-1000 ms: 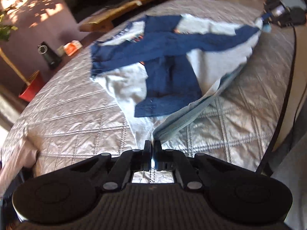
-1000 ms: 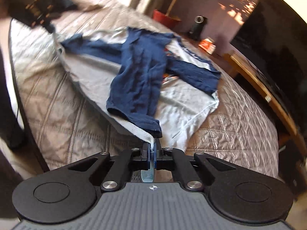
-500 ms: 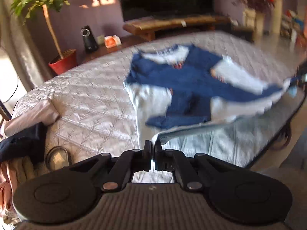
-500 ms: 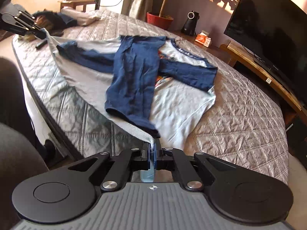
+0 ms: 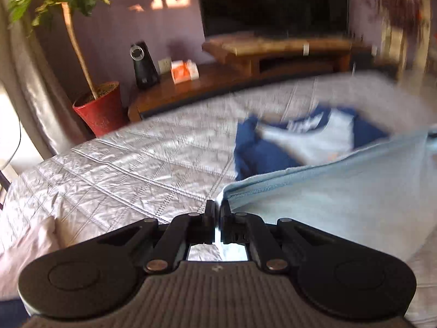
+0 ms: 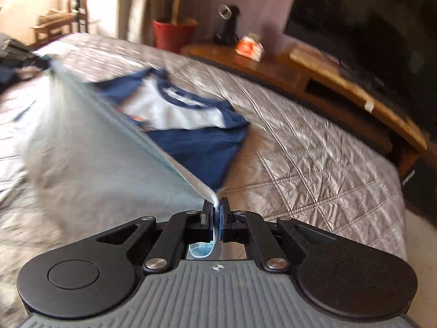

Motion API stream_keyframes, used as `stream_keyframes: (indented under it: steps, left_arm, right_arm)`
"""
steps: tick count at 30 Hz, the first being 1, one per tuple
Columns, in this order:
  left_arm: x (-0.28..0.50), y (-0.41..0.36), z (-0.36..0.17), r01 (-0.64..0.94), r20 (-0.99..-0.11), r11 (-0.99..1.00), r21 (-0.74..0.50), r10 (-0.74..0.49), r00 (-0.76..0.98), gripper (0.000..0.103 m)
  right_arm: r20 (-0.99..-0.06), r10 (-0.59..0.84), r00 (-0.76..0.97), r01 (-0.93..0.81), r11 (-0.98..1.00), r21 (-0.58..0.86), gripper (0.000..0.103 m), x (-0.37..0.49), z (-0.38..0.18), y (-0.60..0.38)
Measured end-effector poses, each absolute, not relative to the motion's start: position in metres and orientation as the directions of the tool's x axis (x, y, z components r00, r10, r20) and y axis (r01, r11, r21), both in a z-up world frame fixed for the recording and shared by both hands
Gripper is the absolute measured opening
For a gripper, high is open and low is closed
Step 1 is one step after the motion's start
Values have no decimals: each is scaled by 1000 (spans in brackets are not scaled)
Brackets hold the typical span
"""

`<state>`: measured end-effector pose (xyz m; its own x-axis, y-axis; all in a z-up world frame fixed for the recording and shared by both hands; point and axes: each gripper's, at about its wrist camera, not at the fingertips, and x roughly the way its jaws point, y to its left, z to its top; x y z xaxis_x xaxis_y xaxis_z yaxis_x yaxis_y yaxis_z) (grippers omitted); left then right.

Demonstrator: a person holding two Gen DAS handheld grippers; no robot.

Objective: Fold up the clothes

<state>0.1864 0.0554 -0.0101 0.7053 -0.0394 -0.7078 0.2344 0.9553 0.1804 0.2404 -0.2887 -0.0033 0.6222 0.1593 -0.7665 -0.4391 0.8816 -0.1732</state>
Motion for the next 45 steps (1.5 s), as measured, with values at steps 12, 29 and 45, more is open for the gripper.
stream_keyframes:
  steps: [12,29,45]
  left_arm:
    - [178,61,-21,174,-701,944,280,77,709,25]
    - [202,54,-30,119,-768,988,102,2,640,18]
    - [165,24,-31,186,-733,966,179,5,681,39]
  right_arm:
    - [-679,78,730,-225,966,-130,19,221,-9,-295]
    - [-738,37,674,41,995,88,41,233,-44,-331]
    - [-711,165,684,-255,967,-21,62,268,-39,-216]
